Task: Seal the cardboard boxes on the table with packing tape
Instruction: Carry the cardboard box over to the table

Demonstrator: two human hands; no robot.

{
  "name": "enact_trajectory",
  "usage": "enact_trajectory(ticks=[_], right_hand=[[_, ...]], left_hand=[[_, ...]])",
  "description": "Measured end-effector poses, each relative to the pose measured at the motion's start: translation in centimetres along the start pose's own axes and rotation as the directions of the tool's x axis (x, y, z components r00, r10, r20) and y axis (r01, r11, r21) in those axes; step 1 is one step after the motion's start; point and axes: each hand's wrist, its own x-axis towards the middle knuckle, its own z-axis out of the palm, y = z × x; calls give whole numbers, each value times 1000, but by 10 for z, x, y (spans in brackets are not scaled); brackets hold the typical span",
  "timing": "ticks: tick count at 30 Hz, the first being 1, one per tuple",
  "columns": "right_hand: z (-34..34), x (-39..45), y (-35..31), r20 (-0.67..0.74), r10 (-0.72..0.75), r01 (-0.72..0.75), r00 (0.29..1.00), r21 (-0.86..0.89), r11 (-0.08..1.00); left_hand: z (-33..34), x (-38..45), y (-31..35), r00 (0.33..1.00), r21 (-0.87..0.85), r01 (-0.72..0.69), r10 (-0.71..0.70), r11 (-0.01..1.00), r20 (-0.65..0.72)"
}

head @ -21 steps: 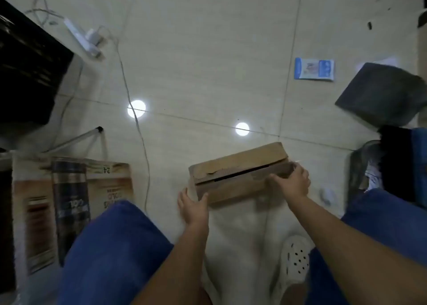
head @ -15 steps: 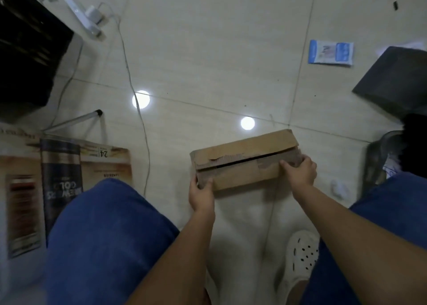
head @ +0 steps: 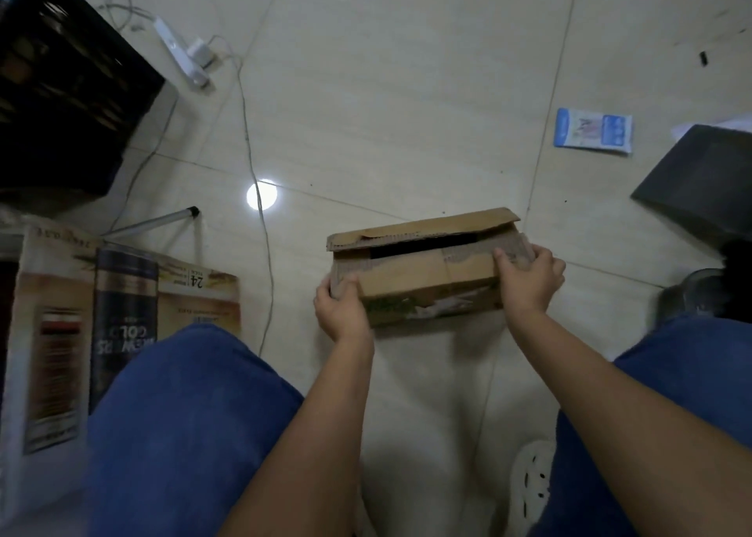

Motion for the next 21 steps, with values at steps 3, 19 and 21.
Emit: enact_trajectory(ticks=[3,19,21], right_hand=[[-25,-17,-38,-26,3,-2,1000,25,1000],[-230,-187,-316,-43,63,-54,997,179,982],[-253,-211,-358,-49,44,-35,998,176,984]], left_hand=[[-12,-15,35,1000,29,-24,24,999,12],[-145,-197,343,992,77,-98,92,992,82],[-169,-222,390,990,100,-114,104,988,100]])
